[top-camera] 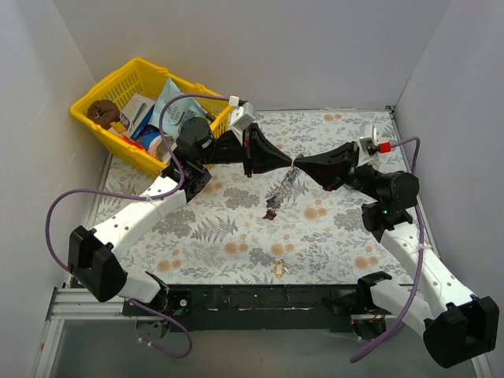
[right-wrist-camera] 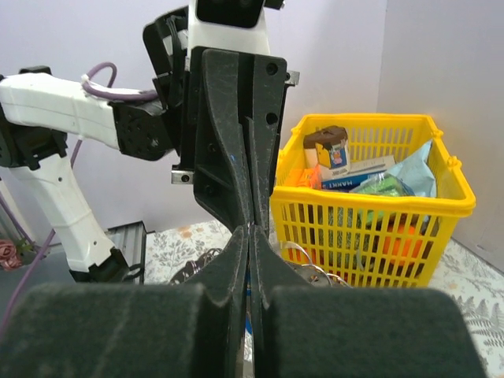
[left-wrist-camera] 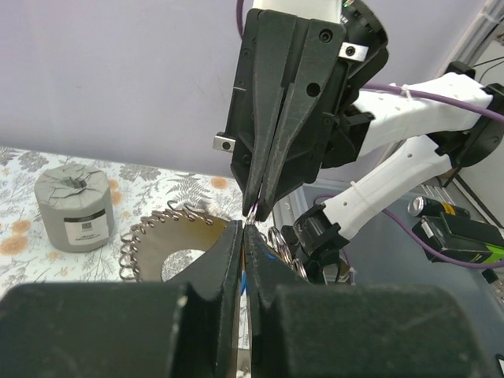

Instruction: Put the keys on the keyring

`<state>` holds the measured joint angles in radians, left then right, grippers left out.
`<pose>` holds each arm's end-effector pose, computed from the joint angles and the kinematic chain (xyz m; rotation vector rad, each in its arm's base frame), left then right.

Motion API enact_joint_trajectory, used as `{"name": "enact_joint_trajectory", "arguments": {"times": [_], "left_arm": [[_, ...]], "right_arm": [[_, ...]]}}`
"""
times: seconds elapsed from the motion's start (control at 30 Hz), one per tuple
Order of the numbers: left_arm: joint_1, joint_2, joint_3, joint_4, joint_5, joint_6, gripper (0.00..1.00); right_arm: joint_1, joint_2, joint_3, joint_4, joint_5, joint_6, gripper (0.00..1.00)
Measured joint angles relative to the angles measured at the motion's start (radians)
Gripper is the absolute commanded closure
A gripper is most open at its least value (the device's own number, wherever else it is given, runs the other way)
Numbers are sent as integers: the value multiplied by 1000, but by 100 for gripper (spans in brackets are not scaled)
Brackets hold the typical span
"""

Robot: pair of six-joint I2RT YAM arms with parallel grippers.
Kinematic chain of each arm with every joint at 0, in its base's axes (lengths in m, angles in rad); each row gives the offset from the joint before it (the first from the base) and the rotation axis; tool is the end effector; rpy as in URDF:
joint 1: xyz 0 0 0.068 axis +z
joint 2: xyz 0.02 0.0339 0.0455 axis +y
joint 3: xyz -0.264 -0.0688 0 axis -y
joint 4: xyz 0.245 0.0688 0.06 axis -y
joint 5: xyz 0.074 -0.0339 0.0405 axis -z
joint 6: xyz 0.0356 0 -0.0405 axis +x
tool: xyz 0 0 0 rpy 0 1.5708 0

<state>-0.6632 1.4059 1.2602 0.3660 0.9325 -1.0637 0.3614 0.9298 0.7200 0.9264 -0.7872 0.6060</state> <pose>0.2351 -0.2200 0.4185 0.6373 1.6891 -1.9507 0.1679 0.0904 0.3979 -0.6756 0.9517 1.1979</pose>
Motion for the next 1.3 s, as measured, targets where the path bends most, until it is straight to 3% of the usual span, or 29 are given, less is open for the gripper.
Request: {"name": "enact_joint_trajectory", "arguments": {"times": [0.07, 0.1, 0.23, 0.3, 0.5, 1.03, 1.3], "left_arm": [[0, 0, 8, -43, -14, 32, 100], [0, -1, 14, -69, -25, 50, 100], [-1, -5, 33, -174, -80, 128, 100], [-2, -10, 35, -230, -113, 170, 100], [-7, -47, 35, -369, -218, 301, 100], [-49, -237, -65, -478, -380, 639, 100], [-68, -262, -90, -487, -409, 731, 100]], "right_arm": [[0, -1, 13, -54, 0, -17, 76], [0, -1, 20, -81, 0, -29, 65], [1, -14, 42, -191, 9, -76, 37], [1, -35, 45, -240, 26, -101, 28], [2, -106, 45, -353, 88, -170, 17], [1, -98, 62, -462, 51, -243, 20], [1, -24, 113, -454, -39, -233, 45]]}}
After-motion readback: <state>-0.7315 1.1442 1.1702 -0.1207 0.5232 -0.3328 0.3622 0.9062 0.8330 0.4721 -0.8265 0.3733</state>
